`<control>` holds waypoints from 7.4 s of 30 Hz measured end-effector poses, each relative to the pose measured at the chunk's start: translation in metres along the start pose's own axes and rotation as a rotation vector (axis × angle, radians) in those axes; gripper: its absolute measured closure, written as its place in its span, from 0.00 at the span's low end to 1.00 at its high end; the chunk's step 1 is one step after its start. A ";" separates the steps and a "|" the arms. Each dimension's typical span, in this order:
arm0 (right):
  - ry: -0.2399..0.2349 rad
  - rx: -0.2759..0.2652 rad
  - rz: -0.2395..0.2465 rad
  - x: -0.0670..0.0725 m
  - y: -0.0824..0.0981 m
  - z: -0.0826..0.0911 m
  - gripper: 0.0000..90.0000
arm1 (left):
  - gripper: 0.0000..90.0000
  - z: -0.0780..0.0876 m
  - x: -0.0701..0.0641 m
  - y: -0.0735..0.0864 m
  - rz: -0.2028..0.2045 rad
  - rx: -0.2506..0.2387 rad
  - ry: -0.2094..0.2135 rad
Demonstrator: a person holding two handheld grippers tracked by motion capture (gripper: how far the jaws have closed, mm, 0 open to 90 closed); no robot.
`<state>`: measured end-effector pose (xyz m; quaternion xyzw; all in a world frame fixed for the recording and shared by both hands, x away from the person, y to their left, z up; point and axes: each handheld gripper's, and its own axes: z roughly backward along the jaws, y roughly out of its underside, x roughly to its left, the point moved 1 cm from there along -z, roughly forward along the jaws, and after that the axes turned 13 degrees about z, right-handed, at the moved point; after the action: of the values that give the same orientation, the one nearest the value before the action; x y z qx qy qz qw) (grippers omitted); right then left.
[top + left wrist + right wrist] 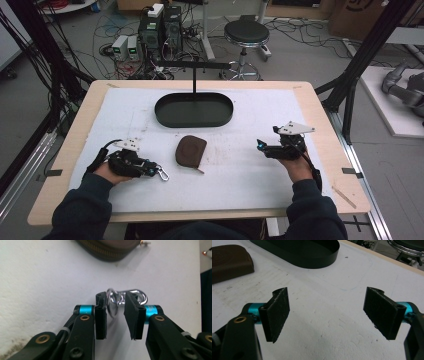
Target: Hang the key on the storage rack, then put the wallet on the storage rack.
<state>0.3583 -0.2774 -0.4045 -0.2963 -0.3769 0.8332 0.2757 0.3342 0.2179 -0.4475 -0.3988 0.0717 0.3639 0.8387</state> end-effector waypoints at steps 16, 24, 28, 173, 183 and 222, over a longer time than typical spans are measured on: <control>0.001 -0.001 -0.002 -0.001 0.000 0.000 0.24 | 0.97 0.014 0.005 -0.003 0.019 -0.116 0.038; 0.005 -0.007 -0.006 -0.001 0.000 0.000 0.24 | 0.97 0.027 0.005 -0.017 0.023 -0.275 0.013; 0.005 -0.013 -0.010 -0.002 0.000 0.000 0.24 | 0.97 0.034 0.008 -0.034 0.009 -0.343 -0.031; -0.030 -0.029 -0.024 0.012 -0.009 -0.004 0.24 | 0.48 -0.068 -0.038 -0.048 0.007 -0.188 -0.014; -0.038 -0.043 -0.036 0.016 -0.012 -0.009 0.24 | 0.43 -0.074 -0.044 -0.052 -0.015 -0.246 -0.020; -0.250 0.075 -0.206 0.127 -0.056 -0.108 0.16 | 0.33 0.031 0.023 -0.030 0.069 -0.551 -0.303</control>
<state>0.3615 -0.1087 -0.4544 -0.1397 -0.4053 0.8442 0.3217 0.3656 0.2398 -0.4175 -0.5496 -0.1420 0.4530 0.6874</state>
